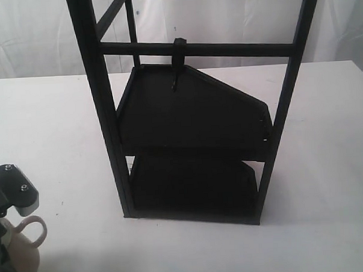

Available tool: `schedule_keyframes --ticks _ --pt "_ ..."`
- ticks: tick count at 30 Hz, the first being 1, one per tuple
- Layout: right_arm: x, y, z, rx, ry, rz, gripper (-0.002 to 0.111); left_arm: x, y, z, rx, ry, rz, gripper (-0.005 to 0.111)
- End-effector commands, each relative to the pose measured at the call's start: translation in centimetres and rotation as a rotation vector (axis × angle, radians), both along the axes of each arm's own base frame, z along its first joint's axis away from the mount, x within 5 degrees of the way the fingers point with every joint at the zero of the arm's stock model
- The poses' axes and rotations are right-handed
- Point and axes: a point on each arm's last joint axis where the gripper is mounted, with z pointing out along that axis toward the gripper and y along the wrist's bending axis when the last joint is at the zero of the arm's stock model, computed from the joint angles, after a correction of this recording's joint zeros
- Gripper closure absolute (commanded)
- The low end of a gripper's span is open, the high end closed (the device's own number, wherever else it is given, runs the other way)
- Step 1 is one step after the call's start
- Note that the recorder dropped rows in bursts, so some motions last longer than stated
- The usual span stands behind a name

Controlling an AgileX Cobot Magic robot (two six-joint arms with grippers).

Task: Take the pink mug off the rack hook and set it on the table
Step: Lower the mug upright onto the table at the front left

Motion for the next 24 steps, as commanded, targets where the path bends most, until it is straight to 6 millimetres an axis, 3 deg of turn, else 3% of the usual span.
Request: schedule_keyframes --ticks 1,14,24 --pt "0.0 0.0 0.0 0.001 -0.01 -0.007 0.108 0.0 0.0 -0.4 -0.007 -0.025 0.008 0.107" --pt "0.0 0.0 0.0 0.001 -0.01 -0.007 0.108 0.5 -0.2 -1.4 -0.002 0.018 0.02 0.107" --pt "0.0 0.0 0.0 0.001 -0.01 -0.007 0.108 1.1 -0.3 -1.3 -0.018 -0.049 0.024 0.107"
